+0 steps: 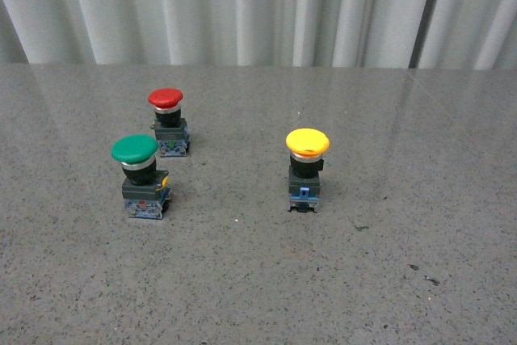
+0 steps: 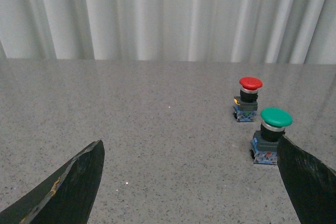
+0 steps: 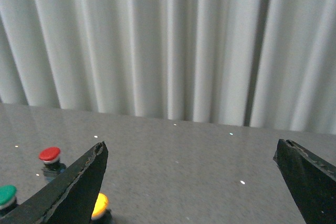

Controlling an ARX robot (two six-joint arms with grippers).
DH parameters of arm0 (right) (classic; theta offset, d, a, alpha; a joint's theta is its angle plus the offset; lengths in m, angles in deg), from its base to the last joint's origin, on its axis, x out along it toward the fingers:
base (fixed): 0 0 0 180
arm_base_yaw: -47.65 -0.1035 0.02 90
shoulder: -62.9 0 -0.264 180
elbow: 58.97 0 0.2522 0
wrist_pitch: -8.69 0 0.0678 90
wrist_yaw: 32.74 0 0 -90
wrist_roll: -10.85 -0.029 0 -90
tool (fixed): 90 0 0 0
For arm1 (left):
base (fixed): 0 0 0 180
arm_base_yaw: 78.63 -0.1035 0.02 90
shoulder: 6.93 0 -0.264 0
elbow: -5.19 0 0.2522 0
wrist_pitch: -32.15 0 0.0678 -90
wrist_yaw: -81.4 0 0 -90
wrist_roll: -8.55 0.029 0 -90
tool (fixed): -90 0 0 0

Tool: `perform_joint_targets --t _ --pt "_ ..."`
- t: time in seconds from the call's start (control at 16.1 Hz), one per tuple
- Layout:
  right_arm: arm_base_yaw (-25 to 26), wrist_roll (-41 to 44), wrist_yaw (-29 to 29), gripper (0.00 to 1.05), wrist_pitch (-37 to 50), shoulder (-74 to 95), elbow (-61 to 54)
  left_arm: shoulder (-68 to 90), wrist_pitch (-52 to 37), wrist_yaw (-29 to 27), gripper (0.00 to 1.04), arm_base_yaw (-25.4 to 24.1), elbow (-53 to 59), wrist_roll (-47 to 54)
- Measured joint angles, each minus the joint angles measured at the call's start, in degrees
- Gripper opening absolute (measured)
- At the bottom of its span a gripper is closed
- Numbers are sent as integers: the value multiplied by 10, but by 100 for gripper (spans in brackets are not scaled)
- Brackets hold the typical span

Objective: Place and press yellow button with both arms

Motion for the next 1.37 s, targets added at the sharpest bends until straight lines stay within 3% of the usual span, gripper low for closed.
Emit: perform_joint_targets --t 0.19,0.5,0.62,0.87,1.0,1.37 --pt "-59 -21 -16 98 81 256 112 0 0 0 98 0 0 0" --pt "-140 -38 -5 98 68 473 221 0 0 0 98 0 0 0" --pt "-144 -44 6 71 72 520 235 0 0 0 98 0 0 0" --pt "-135 -62 12 31 74 547 236 0 0 0 98 0 0 0" --pt "-124 -80 13 5 67 560 236 0 0 0 98 0 0 0" --pt "-121 -88 14 2 69 578 235 0 0 0 98 0 0 0"
